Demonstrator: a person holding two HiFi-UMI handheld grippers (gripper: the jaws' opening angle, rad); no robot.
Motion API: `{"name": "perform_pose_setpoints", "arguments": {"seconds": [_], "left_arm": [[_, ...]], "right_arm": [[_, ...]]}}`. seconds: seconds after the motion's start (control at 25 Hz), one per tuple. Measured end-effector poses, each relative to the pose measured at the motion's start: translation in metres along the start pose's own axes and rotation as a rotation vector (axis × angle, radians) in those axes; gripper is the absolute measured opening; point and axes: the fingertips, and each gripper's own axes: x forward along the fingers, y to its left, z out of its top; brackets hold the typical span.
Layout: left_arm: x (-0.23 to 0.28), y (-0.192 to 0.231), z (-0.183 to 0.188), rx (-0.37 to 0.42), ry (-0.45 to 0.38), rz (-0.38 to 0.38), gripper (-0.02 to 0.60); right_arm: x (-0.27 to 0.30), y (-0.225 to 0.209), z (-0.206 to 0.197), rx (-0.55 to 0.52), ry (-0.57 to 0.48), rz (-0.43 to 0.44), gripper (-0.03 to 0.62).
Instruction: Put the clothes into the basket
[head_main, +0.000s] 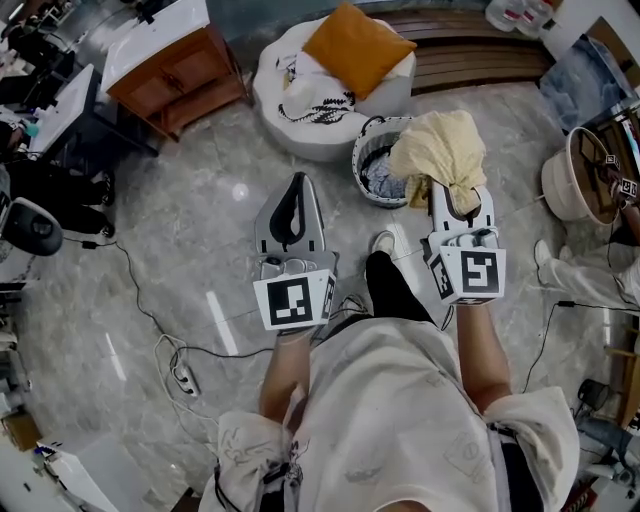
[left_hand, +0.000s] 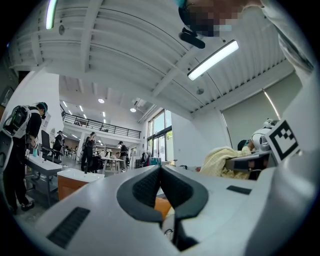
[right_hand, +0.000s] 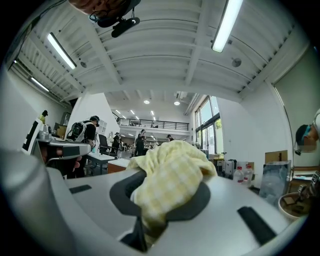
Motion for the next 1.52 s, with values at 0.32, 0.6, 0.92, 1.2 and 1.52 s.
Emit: {"name": "perform_pose_setpoints", "arguments": {"seconds": [0.32,0.6,0.92,1.2,1.52], "left_arm": [[0.065,0.006,-0.015,0.008,0.018,-0.004,0.003],[0.156,-0.005,-0.028,0.01,0.044,-0.025,0.003],[0.257,-0.022,-0.038,0.014,0.034,-0.032,0.003],[0.317,-0.035,-0.041,0.018,0.027,-0.057,0.003],[0.366,-0.023,-0.066,-0.007,0.04,-0.122,0.003]], "right_arm": [[0.056,-0.031,-0.016,0.022,0.006,-0.011,0.049],[0.124,-0.083,-0.031,0.04,0.039,-0.004,0.049],[0.197,-0.153,-0.048,0.066,0.053,-0.011,0.049],[0.235,-0.204,-0.055,0.089,0.045,-0.051,0.049],[0.271,-0.207,-0.077,0.085,0.098,-0.09,0.049]]}}
